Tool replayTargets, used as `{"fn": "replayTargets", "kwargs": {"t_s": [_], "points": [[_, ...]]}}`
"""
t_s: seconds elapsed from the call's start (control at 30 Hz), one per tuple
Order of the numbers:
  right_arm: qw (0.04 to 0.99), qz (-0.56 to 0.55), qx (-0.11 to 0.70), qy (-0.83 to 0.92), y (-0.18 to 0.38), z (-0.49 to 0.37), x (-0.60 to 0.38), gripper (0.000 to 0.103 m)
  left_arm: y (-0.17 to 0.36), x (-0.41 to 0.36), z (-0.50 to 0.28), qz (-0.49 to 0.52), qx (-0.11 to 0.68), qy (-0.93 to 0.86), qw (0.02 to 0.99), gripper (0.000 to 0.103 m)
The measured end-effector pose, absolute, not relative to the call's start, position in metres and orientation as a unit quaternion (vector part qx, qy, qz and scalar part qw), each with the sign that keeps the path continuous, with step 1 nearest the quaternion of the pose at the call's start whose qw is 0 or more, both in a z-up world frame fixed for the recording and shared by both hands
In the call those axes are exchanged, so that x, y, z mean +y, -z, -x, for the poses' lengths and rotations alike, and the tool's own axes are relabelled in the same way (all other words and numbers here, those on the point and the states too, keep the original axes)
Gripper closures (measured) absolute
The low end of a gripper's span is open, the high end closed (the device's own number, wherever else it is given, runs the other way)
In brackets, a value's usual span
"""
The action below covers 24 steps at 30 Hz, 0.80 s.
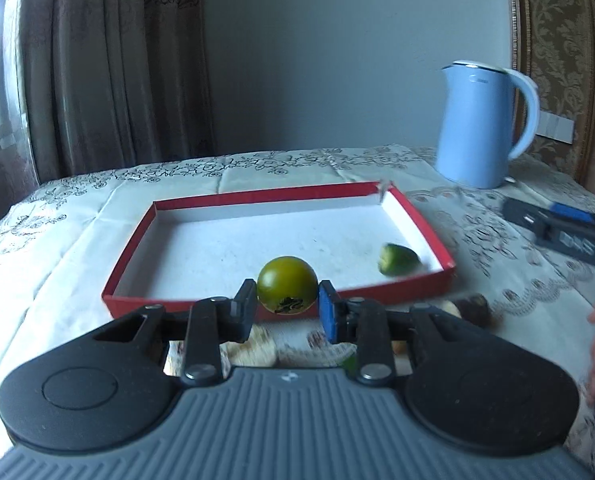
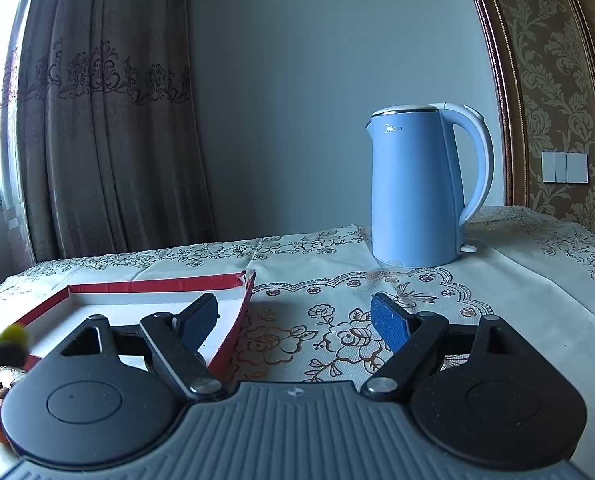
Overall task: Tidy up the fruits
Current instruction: 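Carry the green tomato with the left gripper into the box and release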
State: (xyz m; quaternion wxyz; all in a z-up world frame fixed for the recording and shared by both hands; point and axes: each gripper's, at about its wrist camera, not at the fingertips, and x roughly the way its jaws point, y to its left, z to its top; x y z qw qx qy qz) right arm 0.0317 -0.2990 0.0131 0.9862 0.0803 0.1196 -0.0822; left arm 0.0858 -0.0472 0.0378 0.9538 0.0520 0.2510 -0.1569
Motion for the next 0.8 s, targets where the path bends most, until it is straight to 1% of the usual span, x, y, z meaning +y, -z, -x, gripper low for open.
{"fn": "replayTargets", "kwargs": {"t_s": [0.23,0.37,0.47,0.5,0.53,0.57,0.63,0.7,0.77,0.8], "points": [[0.984,-0.097,0.124,0.089,-0.012,-0.036,-0.307,0.019,-0.027,-0.038,-0.16,-0.005,0.3,0.128,0.945,0.073],[0.979,-0.126,0.131,0.09,-0.011,-0.038,-0.316,0.019,-0.01,-0.029,-0.171,0.009,0.315,0.103,0.943,0.073],[0.979,-0.126,0.134,0.094,-0.01,-0.039,-0.316,0.019,-0.01,-0.026,-0.162,0.001,0.295,0.096,0.951,0.071],[0.979,-0.125,0.134,0.093,-0.01,-0.039,-0.316,0.019,-0.014,-0.025,-0.156,0.001,0.286,0.099,0.953,0.065],[0.979,-0.124,0.133,0.093,-0.01,-0.039,-0.315,0.019,-0.018,-0.023,-0.148,0.004,0.273,0.105,0.956,0.056],[0.979,-0.123,0.133,0.094,-0.01,-0.039,-0.315,0.019,-0.023,-0.021,-0.138,0.008,0.261,0.106,0.96,0.051],[0.979,-0.121,0.133,0.097,-0.009,-0.038,-0.315,0.019,-0.032,-0.014,-0.113,0.01,0.224,0.112,0.968,0.033],[0.979,-0.121,0.134,0.099,-0.009,-0.039,-0.315,0.019,-0.036,-0.007,-0.086,-0.002,0.186,0.107,0.977,0.022],[0.979,-0.12,0.134,0.099,-0.009,-0.039,-0.315,0.019,-0.034,0.003,-0.061,-0.021,0.161,0.09,0.983,0.016],[0.979,-0.118,0.132,0.099,-0.009,-0.038,-0.314,0.019,-0.032,0.008,-0.052,-0.029,0.155,0.081,0.984,0.008]]}}
